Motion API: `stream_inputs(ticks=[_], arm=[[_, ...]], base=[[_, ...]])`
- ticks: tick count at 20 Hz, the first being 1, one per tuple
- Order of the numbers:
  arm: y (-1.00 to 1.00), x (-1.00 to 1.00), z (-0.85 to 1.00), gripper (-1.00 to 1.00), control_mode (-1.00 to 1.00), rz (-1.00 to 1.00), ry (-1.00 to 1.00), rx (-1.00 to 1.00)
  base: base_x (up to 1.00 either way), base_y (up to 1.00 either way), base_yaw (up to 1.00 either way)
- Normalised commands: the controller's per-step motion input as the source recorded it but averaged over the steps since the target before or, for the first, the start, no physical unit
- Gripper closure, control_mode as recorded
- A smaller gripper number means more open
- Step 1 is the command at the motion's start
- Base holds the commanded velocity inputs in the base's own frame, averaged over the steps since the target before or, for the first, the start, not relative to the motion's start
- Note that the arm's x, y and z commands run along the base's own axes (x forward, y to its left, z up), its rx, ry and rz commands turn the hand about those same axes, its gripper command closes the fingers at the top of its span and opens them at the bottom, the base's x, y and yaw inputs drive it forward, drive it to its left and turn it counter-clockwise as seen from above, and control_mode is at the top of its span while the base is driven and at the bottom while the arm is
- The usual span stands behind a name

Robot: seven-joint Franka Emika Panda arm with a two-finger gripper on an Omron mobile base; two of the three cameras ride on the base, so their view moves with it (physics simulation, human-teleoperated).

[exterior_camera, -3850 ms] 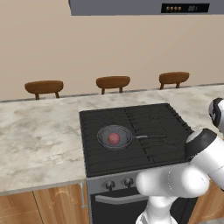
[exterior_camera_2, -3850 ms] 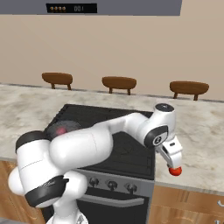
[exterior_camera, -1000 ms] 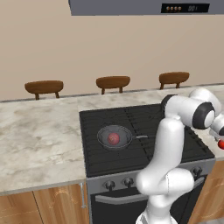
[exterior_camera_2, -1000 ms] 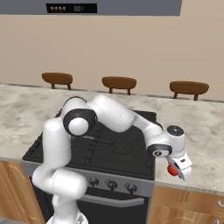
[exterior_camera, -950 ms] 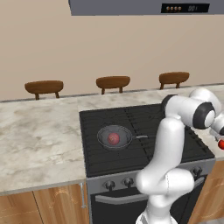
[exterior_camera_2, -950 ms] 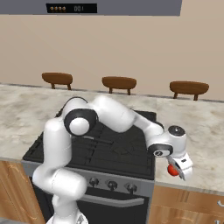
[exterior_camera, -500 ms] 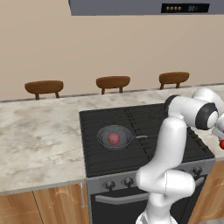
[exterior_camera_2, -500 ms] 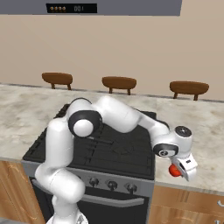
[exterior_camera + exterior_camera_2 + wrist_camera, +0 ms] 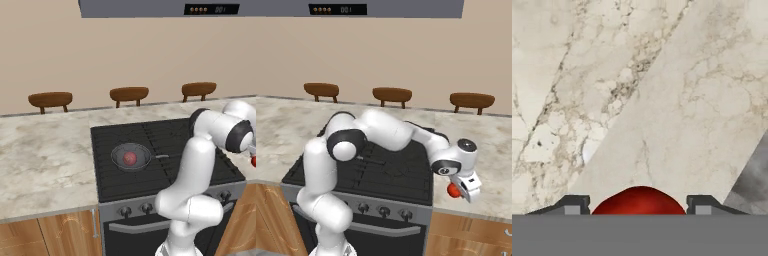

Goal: Place the pan on the front left burner on the stove. Then place the tomato and the onion in the pan and turn on the front left burner.

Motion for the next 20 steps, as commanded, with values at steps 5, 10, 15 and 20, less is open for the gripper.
stream_inputs(ticks=[5, 10, 15, 20], arm=[[0.53, 0.0, 0.61, 1.0, -1.0, 0.0, -0.03, 0.0], [0.62, 0.05, 0.64, 1.0, -1.0, 0.0, -0.01, 0.0], [0.63, 0.22, 0.55, 1.0, -1.0, 0.02, -0.01, 0.0], [0.66, 0.19, 0.42, 1.0, -1.0, 0.06, -0.01, 0.0]], base=[[0.0, 0.0, 0.0], [0.0, 0.0, 0.0], [0.0, 0.0, 0.0], [0.0, 0.0, 0.0]])
